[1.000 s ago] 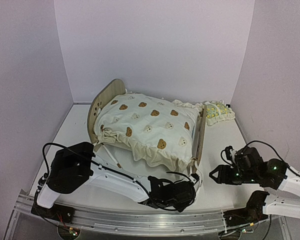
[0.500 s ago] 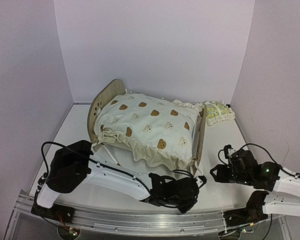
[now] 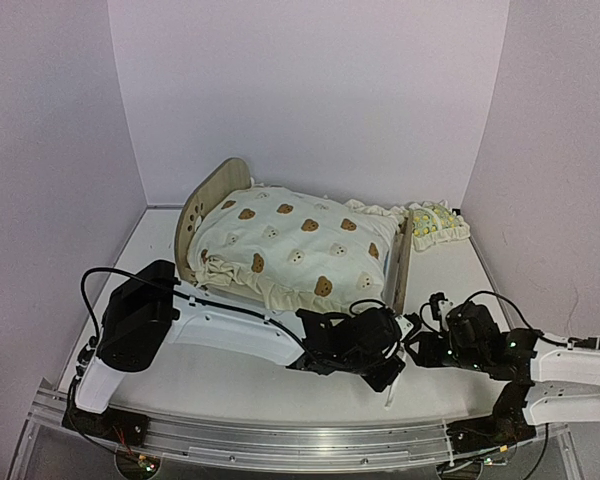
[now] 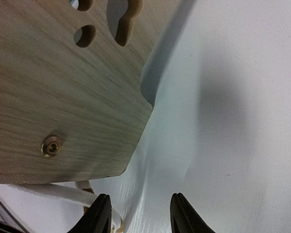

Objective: Set up the pet bed

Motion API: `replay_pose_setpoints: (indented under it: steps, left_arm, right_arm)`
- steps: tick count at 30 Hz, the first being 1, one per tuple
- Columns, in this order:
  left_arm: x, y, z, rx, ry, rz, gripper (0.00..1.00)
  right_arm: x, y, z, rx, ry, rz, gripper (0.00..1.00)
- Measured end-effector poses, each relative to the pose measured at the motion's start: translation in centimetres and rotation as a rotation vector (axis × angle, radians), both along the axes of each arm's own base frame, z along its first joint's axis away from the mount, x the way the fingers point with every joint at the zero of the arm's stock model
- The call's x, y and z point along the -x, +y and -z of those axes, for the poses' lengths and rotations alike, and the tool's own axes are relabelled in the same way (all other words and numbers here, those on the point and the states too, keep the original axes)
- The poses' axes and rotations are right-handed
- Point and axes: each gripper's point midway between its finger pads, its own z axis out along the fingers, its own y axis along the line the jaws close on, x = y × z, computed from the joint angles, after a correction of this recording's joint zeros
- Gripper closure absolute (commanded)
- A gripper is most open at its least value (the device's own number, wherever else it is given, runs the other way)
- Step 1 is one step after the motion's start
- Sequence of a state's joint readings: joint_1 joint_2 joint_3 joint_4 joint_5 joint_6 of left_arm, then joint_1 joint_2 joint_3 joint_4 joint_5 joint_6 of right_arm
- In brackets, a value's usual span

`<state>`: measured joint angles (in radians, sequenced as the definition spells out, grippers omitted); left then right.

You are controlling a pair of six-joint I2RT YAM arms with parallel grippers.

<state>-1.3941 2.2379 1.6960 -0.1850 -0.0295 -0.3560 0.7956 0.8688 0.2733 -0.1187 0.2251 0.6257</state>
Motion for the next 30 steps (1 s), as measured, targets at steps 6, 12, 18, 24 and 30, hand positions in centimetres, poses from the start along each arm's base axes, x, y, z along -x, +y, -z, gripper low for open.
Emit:
replay_pose_setpoints:
  steps: [6,12,18,24,30]
  left_arm:
    - [0.1,0.2,0.2,-0.012,0.0,0.014,1.0]
    - [0.2,0.2,0.2,-0.016,-0.001,0.019,1.0]
    - [0.2,0.4,0.6,-0.018,0.0,0.019,1.0]
    - [0.3,0.7,1.4,-0.031,0.003,0.019,1.0]
    - [0.7,1.0,1.9,-0.039,0.019,0.035,1.0]
  right_arm:
    - [0.4,0.7,0.1,-0.034,0.012,-0.033,0.58]
    - [0.5,1.1,-1.0,-0.083,-0.012,-0.044,0.54]
    - [0.7,1.5,-1.2,-0.111,0.003,-0.054,0.49]
    - [1.4,2.0,0.8,-0.079,0.102,-0.069,0.48]
    - [1.9,2.1,1.6,-0.07,0.14,-0.077,0.49]
